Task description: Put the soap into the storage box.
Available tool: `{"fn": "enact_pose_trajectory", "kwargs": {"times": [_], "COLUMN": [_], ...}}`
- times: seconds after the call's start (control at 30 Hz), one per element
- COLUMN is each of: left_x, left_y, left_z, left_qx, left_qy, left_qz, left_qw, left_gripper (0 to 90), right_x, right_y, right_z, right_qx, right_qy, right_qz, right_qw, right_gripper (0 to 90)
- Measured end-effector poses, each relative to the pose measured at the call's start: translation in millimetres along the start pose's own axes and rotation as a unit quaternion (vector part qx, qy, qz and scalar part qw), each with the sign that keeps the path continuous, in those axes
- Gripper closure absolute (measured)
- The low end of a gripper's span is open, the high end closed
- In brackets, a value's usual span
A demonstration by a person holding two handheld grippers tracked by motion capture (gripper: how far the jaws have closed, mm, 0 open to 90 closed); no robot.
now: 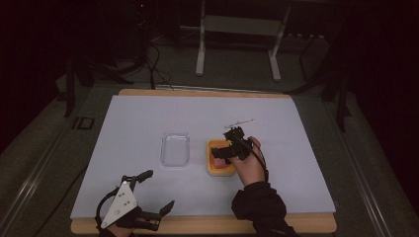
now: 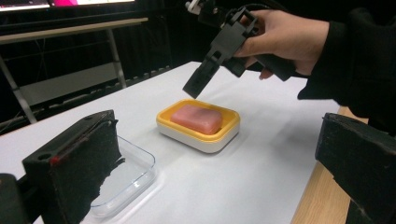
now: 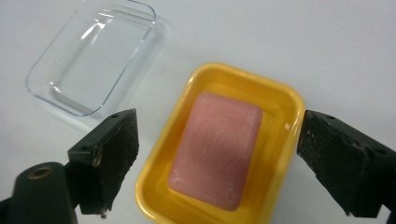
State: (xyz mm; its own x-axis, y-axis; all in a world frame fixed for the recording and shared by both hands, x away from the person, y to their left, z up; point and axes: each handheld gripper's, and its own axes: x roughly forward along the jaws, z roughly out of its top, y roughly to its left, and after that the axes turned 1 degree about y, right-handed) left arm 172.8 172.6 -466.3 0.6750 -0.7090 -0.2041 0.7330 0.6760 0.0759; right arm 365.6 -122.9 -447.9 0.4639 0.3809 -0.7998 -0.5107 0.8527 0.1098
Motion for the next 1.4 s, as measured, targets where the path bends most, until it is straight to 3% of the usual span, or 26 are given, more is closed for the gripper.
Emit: {"fn": "enact_pose_trajectory", "kwargs": {"times": [0.17,0.23,0.3,0.37,0.63,1.07,1.4], "left_x": [0.5,0.6,0.8,0.8,0.2,0.7,1.2], "left_y": [-0.2,-0.3,-0.3,-0.5,-0.3,-0.8,-1.0], "left_z": [-0.1,-0.2,-0.3,-0.4,-0.6,-0.7,-0.8], "left_qx": [0.0,0.0,0.0,0.0,0.001,0.002,0.004], "left_qy": [0.0,0.0,0.001,0.001,0.002,0.003,0.005], "left_qz": [0.0,-0.001,0.0,0.0,0.002,0.002,0.003], "left_qw": [1.0,1.0,1.0,1.0,1.0,1.0,1.0], "left_gripper": [0.5,0.5,0.5,0.5,0.5,0.5,0.5], "right_x": [-10.8,-16.8,-22.3,-27.1,-44.9,-69.2,-77.6], "right_y": [-7.9,-11.0,-13.7,-18.4,-35.7,-65.8,-82.4], "right_z": [0.4,-0.5,-3.3,-6.2,-17.3,-40.0,-64.8], "right_qx": [-0.05,-0.057,-0.066,-0.073,-0.103,-0.095,-0.094], "right_qy": [-0.006,-0.001,0.002,0.005,-0.024,-0.046,-0.051], "right_qz": [0.005,0.015,0.003,0.006,0.015,0.004,-0.003], "right_qw": [0.9987,0.9983,0.9978,0.9973,0.9943,0.9944,0.9943], "right_gripper": [13.4,13.2,13.0,12.2,12.2,12.2,12.2]}}
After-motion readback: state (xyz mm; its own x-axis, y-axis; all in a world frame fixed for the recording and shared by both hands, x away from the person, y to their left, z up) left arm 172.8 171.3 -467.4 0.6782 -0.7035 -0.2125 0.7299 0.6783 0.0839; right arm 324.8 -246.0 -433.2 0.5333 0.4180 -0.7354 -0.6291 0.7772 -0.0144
